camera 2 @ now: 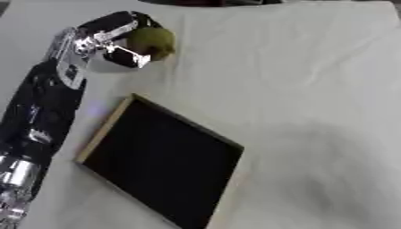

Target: Pick up objects on the table and place them in the box.

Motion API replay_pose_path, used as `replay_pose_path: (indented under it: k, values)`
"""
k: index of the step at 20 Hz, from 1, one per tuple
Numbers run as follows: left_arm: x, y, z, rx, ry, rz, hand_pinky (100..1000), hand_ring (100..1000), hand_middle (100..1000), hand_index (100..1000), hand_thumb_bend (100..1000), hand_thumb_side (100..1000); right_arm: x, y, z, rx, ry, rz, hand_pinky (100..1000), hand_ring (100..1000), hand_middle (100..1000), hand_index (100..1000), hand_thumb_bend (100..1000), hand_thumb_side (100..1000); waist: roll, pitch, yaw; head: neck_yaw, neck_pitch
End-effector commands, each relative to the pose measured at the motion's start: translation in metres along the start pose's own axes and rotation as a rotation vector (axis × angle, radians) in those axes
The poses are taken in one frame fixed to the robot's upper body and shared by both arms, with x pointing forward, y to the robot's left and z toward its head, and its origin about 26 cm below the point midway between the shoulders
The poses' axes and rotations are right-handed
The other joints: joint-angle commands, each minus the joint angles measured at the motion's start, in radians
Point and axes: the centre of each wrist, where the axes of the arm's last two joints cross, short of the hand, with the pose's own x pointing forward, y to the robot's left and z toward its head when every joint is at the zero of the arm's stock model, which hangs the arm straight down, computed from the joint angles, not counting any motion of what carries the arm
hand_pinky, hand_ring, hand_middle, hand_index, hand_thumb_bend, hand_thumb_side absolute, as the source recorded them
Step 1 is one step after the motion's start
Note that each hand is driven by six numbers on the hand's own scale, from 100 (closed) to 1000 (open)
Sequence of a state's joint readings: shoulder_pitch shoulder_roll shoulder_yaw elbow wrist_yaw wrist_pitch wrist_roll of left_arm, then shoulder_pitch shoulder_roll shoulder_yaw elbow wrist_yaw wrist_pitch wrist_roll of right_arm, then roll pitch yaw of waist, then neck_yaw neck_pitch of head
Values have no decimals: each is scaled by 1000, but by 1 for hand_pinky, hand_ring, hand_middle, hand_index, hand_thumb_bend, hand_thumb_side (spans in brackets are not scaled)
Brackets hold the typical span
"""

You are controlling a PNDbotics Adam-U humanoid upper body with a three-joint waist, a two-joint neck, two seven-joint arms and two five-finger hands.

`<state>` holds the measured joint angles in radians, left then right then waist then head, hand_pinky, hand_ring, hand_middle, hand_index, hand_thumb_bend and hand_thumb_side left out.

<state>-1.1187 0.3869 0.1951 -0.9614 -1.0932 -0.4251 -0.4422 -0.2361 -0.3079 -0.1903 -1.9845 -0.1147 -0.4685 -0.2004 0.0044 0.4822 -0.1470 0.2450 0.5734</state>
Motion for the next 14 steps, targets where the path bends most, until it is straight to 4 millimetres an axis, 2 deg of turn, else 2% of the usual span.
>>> replay_pose_path:
  k: [1, 2, 6, 11, 14]
  values:
    - [-9, 8, 6, 46, 37, -40, 709, 671, 632, 748, 100, 176, 4, -2, -3, -3, -13, -2, 742, 730, 563, 728, 100, 617, -1, -28, -1, 1, 0]
    - [-9, 7, 6, 62, 37, -36, 660, 624, 600, 711, 100, 180, 4, -2, -3, -5, -13, -2, 741, 729, 563, 728, 100, 617, -1, -29, -1, 1, 0]
    - [-9, 6, 6, 150, 24, -13, 554, 529, 541, 626, 100, 163, 4, -2, -3, -11, -8, -3, 741, 730, 562, 728, 100, 618, -1, -31, -1, 3, 2]
    - [-6, 8, 6, 306, -12, -3, 498, 466, 497, 549, 100, 142, 4, -2, -2, -18, 1, -10, 740, 730, 560, 728, 100, 620, -2, -33, 0, 4, 5]
    - [-6, 7, 7, 369, -30, 16, 485, 446, 516, 571, 100, 102, 4, -3, -1, -22, 4, -11, 740, 729, 560, 728, 100, 620, -3, -35, 2, 4, 8]
